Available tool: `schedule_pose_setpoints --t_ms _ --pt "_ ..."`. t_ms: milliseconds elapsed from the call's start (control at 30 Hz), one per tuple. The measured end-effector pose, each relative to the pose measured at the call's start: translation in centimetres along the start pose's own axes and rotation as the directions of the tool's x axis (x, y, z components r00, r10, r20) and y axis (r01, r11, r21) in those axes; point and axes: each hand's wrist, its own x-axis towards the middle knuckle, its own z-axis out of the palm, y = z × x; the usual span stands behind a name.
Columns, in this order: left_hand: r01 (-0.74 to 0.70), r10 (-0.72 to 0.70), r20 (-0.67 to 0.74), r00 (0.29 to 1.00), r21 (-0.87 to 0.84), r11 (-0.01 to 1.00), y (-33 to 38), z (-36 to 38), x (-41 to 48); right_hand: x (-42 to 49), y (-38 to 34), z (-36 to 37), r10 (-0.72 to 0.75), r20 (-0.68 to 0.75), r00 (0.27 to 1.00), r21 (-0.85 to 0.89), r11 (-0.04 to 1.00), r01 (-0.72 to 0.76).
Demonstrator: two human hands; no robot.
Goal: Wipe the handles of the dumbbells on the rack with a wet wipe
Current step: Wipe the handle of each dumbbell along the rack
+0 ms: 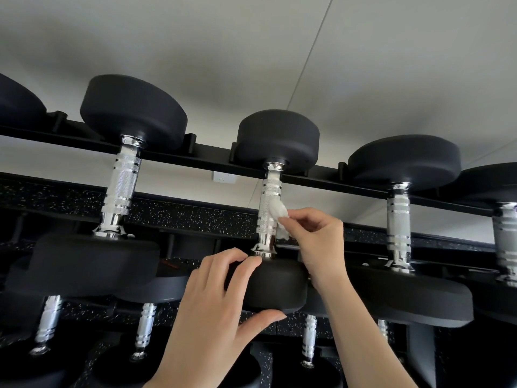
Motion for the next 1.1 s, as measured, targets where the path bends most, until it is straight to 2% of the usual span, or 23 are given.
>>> schedule_pose_setpoints --t_ms 333,467,767,1100 --pt "0.006 -0.006 0.011 1.0 0.005 1.0 -0.1 0.1 -0.1 3.0 -1.4 1.4 -0.044 -0.093 0.995 0.054 0.997 0.049" --pt "0.002 -0.003 0.012 1.0 0.01 1.0 -0.1 0.1 0.0 4.0 -1.6 1.7 -0.035 -0.105 0.994 0.131 0.99 0.049" --pt "-0.006 0.006 0.006 1.0 0.021 1.0 -0.3 0.3 -0.1 4.7 -0.7 1.4 0.017 0.033 0.999 0.257 0.966 -0.025" --pt "-0.004 0.003 0.016 1.0 0.028 1.0 -0.3 0.3 -0.2 5.8 0.1 1.9 0.013 0.094 0.995 0.351 0.935 -0.045"
